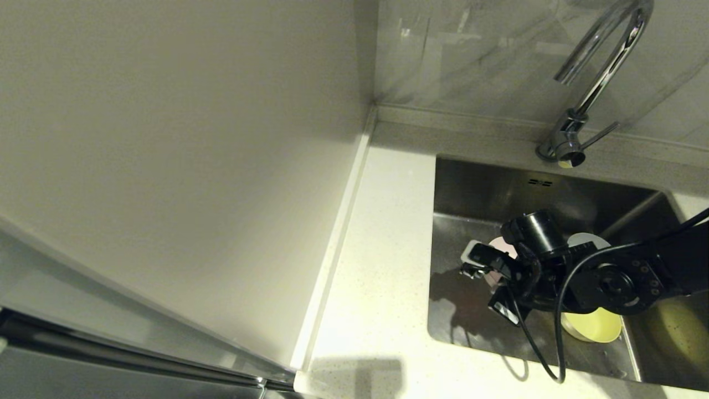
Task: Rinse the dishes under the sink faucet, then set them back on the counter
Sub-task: Put a bowl into the sink
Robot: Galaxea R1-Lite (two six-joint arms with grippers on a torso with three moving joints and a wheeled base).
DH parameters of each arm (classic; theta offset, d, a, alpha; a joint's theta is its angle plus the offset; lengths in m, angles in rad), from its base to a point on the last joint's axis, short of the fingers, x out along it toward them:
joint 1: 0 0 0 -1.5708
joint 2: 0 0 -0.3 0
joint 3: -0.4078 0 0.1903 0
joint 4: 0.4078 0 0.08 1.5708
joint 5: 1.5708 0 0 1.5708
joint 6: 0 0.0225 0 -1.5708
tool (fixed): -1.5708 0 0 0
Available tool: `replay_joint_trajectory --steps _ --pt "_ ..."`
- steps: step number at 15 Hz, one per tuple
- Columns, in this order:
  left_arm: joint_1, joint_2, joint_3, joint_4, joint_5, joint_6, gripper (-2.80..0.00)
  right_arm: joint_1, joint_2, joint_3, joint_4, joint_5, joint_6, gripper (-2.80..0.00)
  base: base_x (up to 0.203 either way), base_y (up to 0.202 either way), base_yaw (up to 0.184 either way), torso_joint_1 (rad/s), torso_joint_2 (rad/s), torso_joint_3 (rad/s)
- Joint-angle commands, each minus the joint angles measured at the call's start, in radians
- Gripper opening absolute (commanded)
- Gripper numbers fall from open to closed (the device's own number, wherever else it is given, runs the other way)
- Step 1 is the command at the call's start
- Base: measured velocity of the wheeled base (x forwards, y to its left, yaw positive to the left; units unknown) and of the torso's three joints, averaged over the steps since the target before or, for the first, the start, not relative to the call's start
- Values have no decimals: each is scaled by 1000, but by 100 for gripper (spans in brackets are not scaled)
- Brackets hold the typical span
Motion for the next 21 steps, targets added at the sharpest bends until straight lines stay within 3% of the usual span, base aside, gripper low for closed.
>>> replay_joint_trajectory --steps 1,4,9,17,21 --pt "0 0 3 0 0 -1 -280 18 68 -5 -4 -1 -6 -280 0 0 0 0 0 0" --pt "0 0 2 0 0 -1 -280 20 147 -52 -8 -7 4 -280 0 0 0 0 0 0" --pt "0 0 3 0 0 -1 -280 15 242 -140 -8 -68 108 -280 0 0 0 0 0 0" --pt "0 0 3 0 0 -1 -280 -17 304 -273 -8 -248 310 -280 0 0 0 0 0 0" --pt "0 0 3 0 0 -1 -280 -53 348 -328 -9 -277 322 -280 0 0 0 0 0 0"
